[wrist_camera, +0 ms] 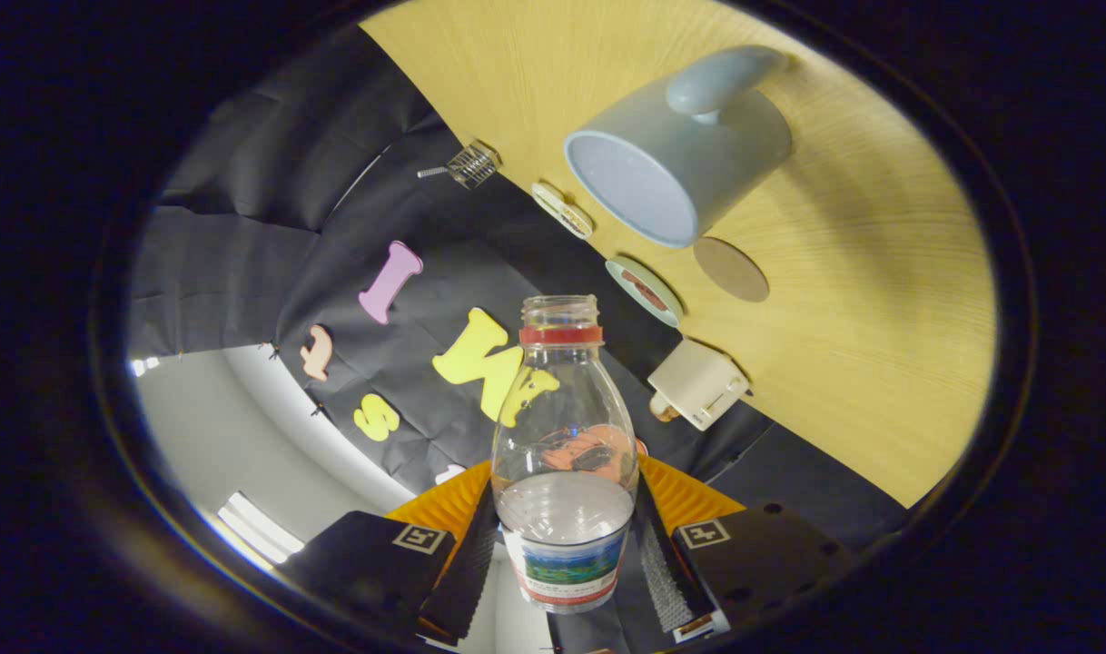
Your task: Take the bottle from table, then pour the juice into the cup, finally place the bottle on the coaster
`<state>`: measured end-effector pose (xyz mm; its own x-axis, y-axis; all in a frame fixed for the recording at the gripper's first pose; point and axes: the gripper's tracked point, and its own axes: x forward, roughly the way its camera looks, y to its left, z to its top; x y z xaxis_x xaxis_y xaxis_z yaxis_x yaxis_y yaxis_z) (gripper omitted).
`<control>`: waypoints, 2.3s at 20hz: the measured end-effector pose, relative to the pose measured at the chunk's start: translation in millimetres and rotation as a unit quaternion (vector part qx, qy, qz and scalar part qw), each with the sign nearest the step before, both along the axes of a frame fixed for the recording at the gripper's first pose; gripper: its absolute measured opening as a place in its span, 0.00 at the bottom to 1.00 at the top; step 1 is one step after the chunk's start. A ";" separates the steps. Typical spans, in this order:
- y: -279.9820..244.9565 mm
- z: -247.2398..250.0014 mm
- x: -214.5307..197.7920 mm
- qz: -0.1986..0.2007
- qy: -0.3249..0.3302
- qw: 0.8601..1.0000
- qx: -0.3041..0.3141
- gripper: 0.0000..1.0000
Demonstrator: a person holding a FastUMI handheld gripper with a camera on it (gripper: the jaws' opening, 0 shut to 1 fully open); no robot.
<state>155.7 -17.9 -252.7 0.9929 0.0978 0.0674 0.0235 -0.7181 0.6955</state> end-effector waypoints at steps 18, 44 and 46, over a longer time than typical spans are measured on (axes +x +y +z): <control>19.4 4.0 -20.3 -0.012 -0.028 0.969 -0.244 0.77; -11.8 113.4 -4.5 -0.064 -0.032 0.463 -0.884 0.79; -7.9 105.1 8.8 -0.063 -0.033 0.448 -0.891 0.79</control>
<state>164.6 -25.9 -147.6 0.9997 -0.0016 0.0228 -0.0021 0.9868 0.1619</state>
